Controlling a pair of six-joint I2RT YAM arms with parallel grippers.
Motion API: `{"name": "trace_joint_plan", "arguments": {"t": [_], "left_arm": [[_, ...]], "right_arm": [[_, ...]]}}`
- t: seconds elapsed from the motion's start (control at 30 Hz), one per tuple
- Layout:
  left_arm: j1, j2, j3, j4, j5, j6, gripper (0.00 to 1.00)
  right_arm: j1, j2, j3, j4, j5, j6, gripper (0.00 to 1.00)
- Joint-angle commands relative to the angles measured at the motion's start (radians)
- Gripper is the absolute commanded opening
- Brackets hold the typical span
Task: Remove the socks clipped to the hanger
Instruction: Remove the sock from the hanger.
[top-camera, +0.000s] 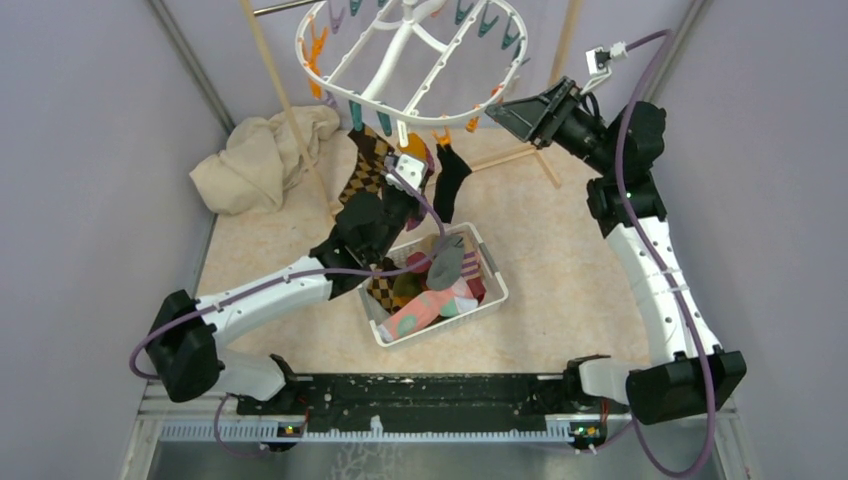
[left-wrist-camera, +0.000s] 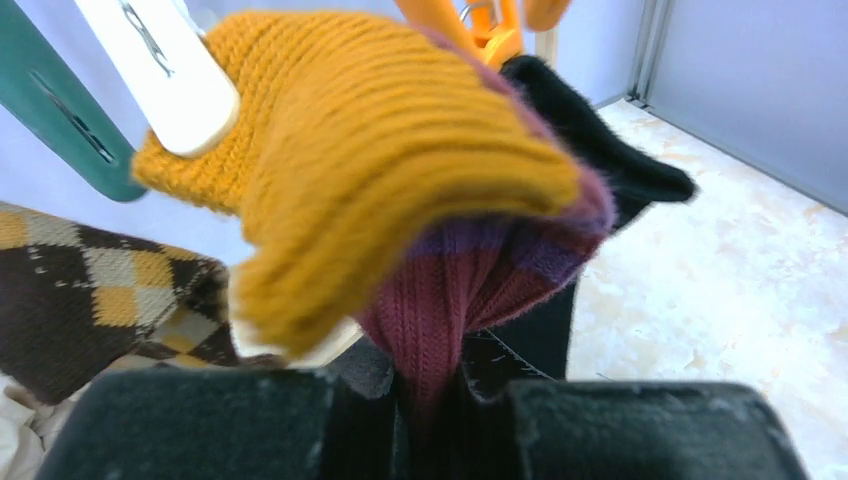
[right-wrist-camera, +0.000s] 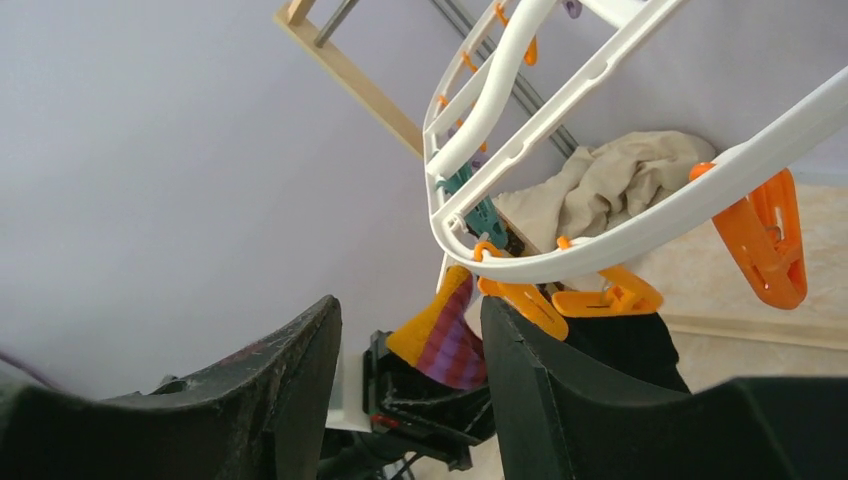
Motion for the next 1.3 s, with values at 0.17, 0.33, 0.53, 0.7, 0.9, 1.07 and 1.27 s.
{"name": "trace_joint_plan", "arguments": {"t": [0.17, 0.33, 0.53, 0.7, 0.9, 1.07, 1.27], "left_arm": [[-0.074, -0.069, 0.013, -0.025, -0.059, 0.031, 0.12], [-0.112, -0.071, 0.039, -0.046, -0.083, 0.052, 0.12], [-0.142, -0.077, 0.055, -0.052, -0.099, 0.073, 0.12], [-0.154, -0.099, 0.029, -0.036, -0.132, 0.103, 0.12], [-0.169, -0.07, -0.007, -0.009, -0.272, 0.178, 0.11], [-0.17, -0.015, -0.014, 0.026, -0.387, 0.253, 0.11], [-0.171, 0.056, -0.035, 0.103, -0.498, 0.376, 0.11]], "right_arm": [[0.123, -0.012, 0.174, -0.31, 0.116, -0.323, 0.54], [0.194, -0.008, 0.173, -0.436, 0.217, -0.473, 0.54], [0.242, -0.009, 0.147, -0.466, 0.294, -0.554, 0.55], [0.297, -0.002, 0.16, -0.466, 0.357, -0.595, 0.54], [0.415, 0.007, 0.221, -0.524, 0.522, -0.676, 0.46], [0.425, 0.012, 0.25, -0.559, 0.668, -0.674, 0.49], [0.424, 0.053, 0.33, -0.589, 0.709, -0.673, 0.54]]}}
